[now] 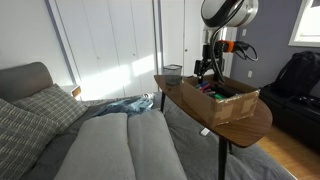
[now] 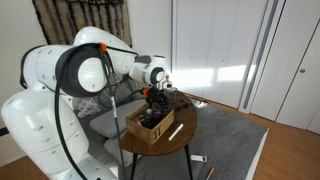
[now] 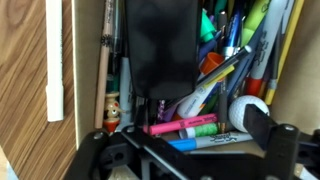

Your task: Pick up the white ball from the cardboard box and put it in the gray pen holder

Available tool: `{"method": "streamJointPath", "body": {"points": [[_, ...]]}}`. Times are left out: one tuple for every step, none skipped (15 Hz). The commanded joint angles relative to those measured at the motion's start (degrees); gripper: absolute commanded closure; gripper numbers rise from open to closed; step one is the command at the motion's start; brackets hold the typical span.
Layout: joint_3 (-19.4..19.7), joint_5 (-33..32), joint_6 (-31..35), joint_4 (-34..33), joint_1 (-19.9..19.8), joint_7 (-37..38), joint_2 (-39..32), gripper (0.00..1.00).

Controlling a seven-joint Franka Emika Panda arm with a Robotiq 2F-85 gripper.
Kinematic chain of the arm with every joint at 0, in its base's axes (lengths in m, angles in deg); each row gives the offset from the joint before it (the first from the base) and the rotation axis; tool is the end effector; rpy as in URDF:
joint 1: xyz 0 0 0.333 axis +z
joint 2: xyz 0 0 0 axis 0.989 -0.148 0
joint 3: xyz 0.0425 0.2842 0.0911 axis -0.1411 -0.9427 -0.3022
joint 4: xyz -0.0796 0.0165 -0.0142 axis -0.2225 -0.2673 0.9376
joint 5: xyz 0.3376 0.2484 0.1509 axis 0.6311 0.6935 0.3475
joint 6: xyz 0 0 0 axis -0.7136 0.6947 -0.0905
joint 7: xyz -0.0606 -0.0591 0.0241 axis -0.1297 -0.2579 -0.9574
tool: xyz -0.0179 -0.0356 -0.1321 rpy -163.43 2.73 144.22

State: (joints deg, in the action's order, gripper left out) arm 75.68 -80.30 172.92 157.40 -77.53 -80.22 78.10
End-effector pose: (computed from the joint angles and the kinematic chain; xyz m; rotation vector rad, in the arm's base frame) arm 0.5547 0.0812 0.3574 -3.0958 -0.1418 0.0155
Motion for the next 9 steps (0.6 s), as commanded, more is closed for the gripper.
{"method": "streamJointPath", "body": {"points": [[-1.0,0.5,4.1,0.0,1.0,0.4,-0.8,0.06],[-1.4,0.2,5.3,0.2,1.3,0.6,-0.5,0.09],[-1.7,0.7,6.2,0.3,1.7,0.4,-0.2,0.06],[-1.9,1.4,6.8,0.4,1.9,-0.1,-0.2,0.07],[-1.9,2.6,7.0,0.4,2.2,-0.6,-0.4,0.10],[-1.9,3.7,7.2,0.5,2.4,-0.9,-0.6,0.13],[-1.9,5.0,6.7,0.8,2.5,-1.2,-0.7,0.17],[-1.8,6.0,6.9,1.3,2.5,-1.1,-0.5,0.17],[-1.6,6.8,7.2,2.2,2.4,-1.1,-0.1,0.17]]}}
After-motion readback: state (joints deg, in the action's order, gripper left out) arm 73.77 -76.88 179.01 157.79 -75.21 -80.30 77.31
